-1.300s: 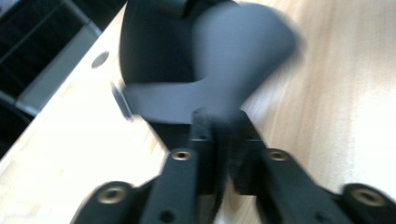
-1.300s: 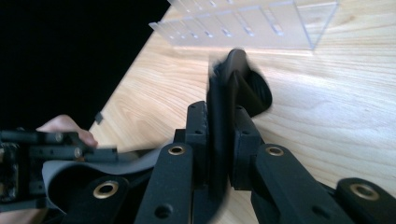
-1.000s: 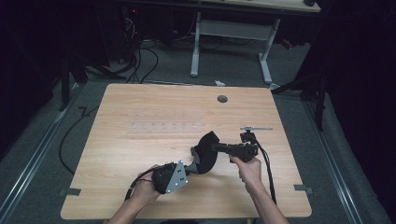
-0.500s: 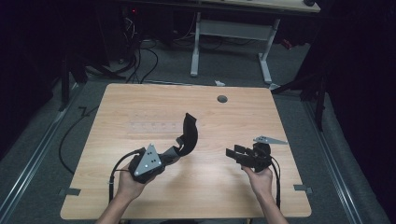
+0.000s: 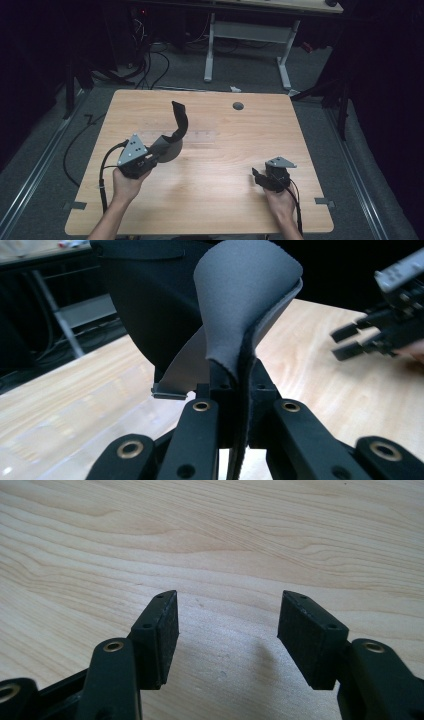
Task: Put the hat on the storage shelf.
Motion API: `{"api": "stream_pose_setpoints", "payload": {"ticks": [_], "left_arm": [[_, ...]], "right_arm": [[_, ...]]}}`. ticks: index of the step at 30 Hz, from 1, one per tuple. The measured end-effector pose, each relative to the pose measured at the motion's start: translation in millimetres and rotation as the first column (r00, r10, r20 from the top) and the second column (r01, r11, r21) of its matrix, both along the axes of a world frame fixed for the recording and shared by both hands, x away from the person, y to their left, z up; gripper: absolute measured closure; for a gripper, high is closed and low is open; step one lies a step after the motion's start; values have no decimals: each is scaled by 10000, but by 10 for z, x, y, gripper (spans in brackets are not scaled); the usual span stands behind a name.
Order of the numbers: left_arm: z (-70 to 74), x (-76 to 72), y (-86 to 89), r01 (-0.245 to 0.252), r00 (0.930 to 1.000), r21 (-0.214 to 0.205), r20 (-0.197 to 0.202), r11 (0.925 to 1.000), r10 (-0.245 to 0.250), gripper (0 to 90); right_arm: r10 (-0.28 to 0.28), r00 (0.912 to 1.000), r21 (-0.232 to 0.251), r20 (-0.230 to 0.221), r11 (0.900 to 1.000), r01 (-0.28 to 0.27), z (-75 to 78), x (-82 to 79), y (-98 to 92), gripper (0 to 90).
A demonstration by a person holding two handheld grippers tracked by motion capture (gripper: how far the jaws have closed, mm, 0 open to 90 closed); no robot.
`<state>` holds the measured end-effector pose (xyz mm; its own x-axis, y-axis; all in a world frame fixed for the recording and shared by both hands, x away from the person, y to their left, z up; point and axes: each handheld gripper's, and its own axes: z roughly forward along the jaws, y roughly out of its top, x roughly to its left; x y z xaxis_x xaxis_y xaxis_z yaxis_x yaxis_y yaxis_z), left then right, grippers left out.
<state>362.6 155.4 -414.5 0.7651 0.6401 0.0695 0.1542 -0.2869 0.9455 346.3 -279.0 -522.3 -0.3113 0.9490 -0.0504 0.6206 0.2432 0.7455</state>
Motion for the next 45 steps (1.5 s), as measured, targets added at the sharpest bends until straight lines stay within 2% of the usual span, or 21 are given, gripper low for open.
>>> {"api": "stream_pose_setpoints", "payload": {"ticks": [3, 8, 10, 17, 22, 24, 30, 39, 45], "left_arm": [[46, 62, 90, -332, 9994, -134, 24, 9994, 332, 858], [92, 176, 202, -848, 9964, -214, 44, 9962, 849, 858], [106, 242, 251, -1126, 9936, -281, 42, 9932, 1127, 858], [114, 440, 378, -2013, 9795, -155, 81, 9794, 2014, 859], [78, 549, 452, -2537, 9668, -330, 236, 9667, 2545, 859], [59, 588, 468, -2711, 9619, -279, 304, 9622, 2719, 859], [-11, 697, 500, -3118, 9493, -92, 395, 9501, 3119, 859], [-137, 858, 538, -3562, 9343, 270, 287, 9340, 3555, 858], [-204, 927, 520, -3704, 9287, 415, 324, 9279, 3693, 858]], "right_arm": [[-29, 10000, -161, -82, 9999, 28, -66, 14, 6, 410], [-63, 9998, -81, -180, 9999, 61, -83, 32, -9, 397], [-126, 9994, 143, -315, 9998, 131, -85, 47, -30, 384], [-109, 9994, 171, -338, 9998, 115, -85, 45, -31, 384], [-87, 9994, 180, -345, 9998, 94, -86, 44, -32, 383], [-84, 9994, 181, -346, 9998, 90, -86, 44, -32, 382], [-100, 9993, 192, -348, 9998, 107, -86, 43, -31, 382], [-105, 9993, 195, -345, 9997, 112, -87, 43, -30, 382], [-108, 9993, 194, -348, 9997, 115, -87, 42, -30, 382]]}}
